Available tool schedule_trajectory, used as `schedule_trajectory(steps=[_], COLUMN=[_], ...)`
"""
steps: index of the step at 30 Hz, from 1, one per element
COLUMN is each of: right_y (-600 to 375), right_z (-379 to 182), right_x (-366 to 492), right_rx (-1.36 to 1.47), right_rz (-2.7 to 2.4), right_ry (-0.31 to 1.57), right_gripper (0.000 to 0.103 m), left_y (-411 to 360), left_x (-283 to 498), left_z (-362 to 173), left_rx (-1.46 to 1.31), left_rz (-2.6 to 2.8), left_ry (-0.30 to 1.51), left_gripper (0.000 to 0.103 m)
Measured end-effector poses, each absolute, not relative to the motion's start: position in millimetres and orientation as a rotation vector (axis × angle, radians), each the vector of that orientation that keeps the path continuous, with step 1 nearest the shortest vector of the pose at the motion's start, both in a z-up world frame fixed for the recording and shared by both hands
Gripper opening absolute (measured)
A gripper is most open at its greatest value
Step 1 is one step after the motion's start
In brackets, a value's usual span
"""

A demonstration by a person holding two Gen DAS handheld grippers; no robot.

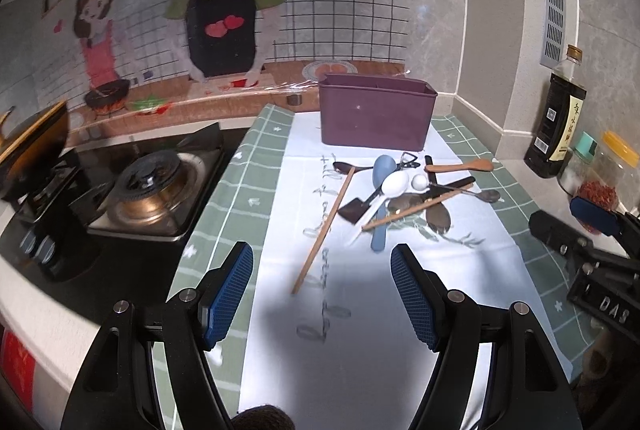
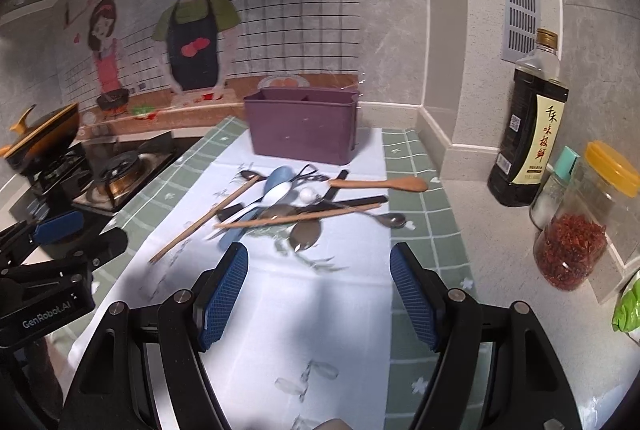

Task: Organize utensils
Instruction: 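Move both tools forward over the utensil pile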

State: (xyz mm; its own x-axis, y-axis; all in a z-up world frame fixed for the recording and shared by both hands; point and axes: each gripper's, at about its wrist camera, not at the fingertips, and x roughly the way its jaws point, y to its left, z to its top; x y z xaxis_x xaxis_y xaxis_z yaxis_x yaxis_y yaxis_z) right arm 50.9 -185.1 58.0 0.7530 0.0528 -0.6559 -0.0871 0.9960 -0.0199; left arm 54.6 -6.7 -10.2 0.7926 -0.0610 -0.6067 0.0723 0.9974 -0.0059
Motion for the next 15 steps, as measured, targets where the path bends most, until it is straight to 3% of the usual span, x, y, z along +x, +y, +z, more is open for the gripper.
schedule_trajectory(steps=[3,7,15], right_y=[-191.7,-199.0,-201.3], right_z=[59.4,57.9,52.1], right_x=[72.2,104.2,141.4], right_rx=[-0.024,0.001,-0.033], right_rz=[0.056,0.04,-0.071], right_ry=[0.736,0.805,0.841], right_gripper=[0.071,0.063,0.062], left_y=[3.4,13.8,25.5], left_x=[79.6,108.8,170.9], left_z=[-8.5,-6.5,-18.1], left_rx=[0.006,0.03,0.069], left_rz=[-0.114,-0.168,-0.294], left_ry=[0.674,0.697,0.815], left_gripper=[0.072,0.072,0.073])
